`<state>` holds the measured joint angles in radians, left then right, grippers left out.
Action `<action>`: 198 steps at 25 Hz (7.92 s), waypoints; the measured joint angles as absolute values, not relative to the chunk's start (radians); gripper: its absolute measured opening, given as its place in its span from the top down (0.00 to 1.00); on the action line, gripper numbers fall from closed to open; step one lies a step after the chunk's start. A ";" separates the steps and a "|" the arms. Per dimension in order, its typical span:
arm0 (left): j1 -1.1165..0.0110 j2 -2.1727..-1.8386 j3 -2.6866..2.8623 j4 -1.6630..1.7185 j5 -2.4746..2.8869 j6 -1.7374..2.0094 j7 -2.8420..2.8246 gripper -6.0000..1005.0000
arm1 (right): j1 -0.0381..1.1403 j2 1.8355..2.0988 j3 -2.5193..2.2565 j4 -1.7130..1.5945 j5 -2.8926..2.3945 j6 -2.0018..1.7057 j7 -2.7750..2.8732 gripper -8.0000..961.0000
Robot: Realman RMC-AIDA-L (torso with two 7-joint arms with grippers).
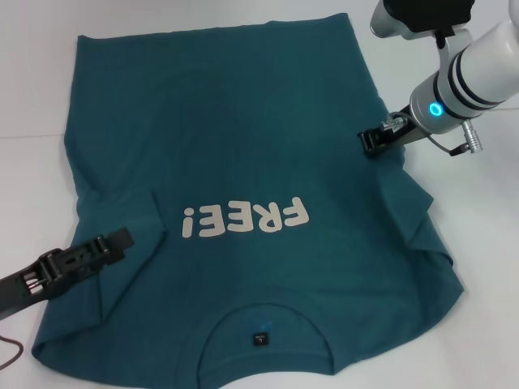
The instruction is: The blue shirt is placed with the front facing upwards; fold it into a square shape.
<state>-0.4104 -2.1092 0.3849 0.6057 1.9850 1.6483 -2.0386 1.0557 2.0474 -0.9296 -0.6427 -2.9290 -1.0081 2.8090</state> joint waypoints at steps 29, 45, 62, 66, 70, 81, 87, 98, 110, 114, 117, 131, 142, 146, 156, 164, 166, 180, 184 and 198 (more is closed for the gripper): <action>-0.412 -2.112 0.383 0.604 1.985 1.641 -2.040 0.39 | 1.048 2.055 -0.953 -0.531 -2.930 -0.828 2.854 0.98; -0.408 -2.112 0.383 0.604 1.985 1.640 -2.040 0.39 | 1.049 2.054 -0.985 -0.545 -2.752 -0.908 2.767 0.62; -0.408 -2.112 0.373 0.604 1.985 1.640 -2.040 0.39 | 0.922 2.040 -0.985 -0.731 -2.783 -1.114 2.762 0.53; -0.411 -2.111 0.373 0.597 1.985 1.638 -2.040 0.39 | 0.897 2.034 -0.985 -0.737 -2.783 -1.119 2.763 0.53; -0.413 -2.109 0.373 0.592 1.985 1.638 -2.041 0.39 | 0.880 2.028 -0.985 -0.739 -2.785 -1.119 2.765 0.53; -0.414 -2.109 0.373 0.592 1.985 1.638 -2.042 0.39 | 0.856 2.021 -0.985 -0.753 -2.797 -1.102 2.777 0.54; -0.413 -2.111 0.374 0.592 1.985 1.629 -2.042 0.39 | 0.856 2.042 -0.985 -0.737 -2.793 -1.053 2.778 0.54; -0.408 -2.112 0.373 0.592 1.985 1.628 -2.042 0.39 | 0.861 2.044 -0.984 -0.724 -2.587 -1.099 2.690 0.54; -0.421 -2.102 0.394 0.610 1.992 1.672 -2.028 0.38 | 0.784 1.995 -0.946 -0.725 -2.320 -1.227 2.490 0.54; -0.424 -2.090 0.389 0.616 1.996 1.680 -2.084 0.38 | 0.763 1.985 -0.866 -0.723 -2.251 -1.321 2.448 0.54; -0.424 -2.077 0.389 0.629 2.031 1.676 -2.166 0.38 | 0.742 1.980 -0.813 -0.728 -2.213 -1.380 2.436 0.42; -0.393 -2.043 0.376 0.747 2.211 1.680 -2.362 0.39 | 0.703 1.973 -0.788 -0.729 -2.185 -1.393 2.430 0.05; -0.376 -2.034 0.258 0.757 2.327 1.639 -2.429 0.39 | 0.704 1.972 -0.787 -0.730 -2.184 -1.388 2.430 0.05; -0.362 -2.035 0.250 0.758 2.333 1.623 -2.438 0.39 | 0.704 1.971 -0.786 -0.729 -2.184 -1.383 2.431 0.05; -0.358 -2.040 0.248 0.754 2.378 1.576 -2.468 0.39 | 0.701 1.971 -0.785 -0.729 -2.184 -1.381 2.432 0.05; -0.360 -2.040 0.257 0.750 2.382 1.544 -2.481 0.39 | 0.701 1.971 -0.780 -0.729 -2.184 -1.381 2.432 0.05; -0.362 -2.041 0.266 0.750 2.383 1.533 -2.479 0.39 | 0.701 1.971 -0.776 -0.729 -2.184 -1.382 2.431 0.05; -0.365 -2.045 0.300 0.742 2.384 1.499 -2.471 0.39 | 0.697 1.971 -0.775 -0.729 -2.184 -1.380 2.429 0.05; -0.369 -2.045 0.317 0.731 2.384 1.497 -2.469 0.39 | 0.696 1.971 -0.775 -0.729 -2.184 -1.379 2.428 0.05; -0.409 -2.046 0.340 0.685 2.382 1.497 -2.461 0.39 | 0.695 1.974 -0.774 -0.729 -2.184 -1.378 2.428 0.05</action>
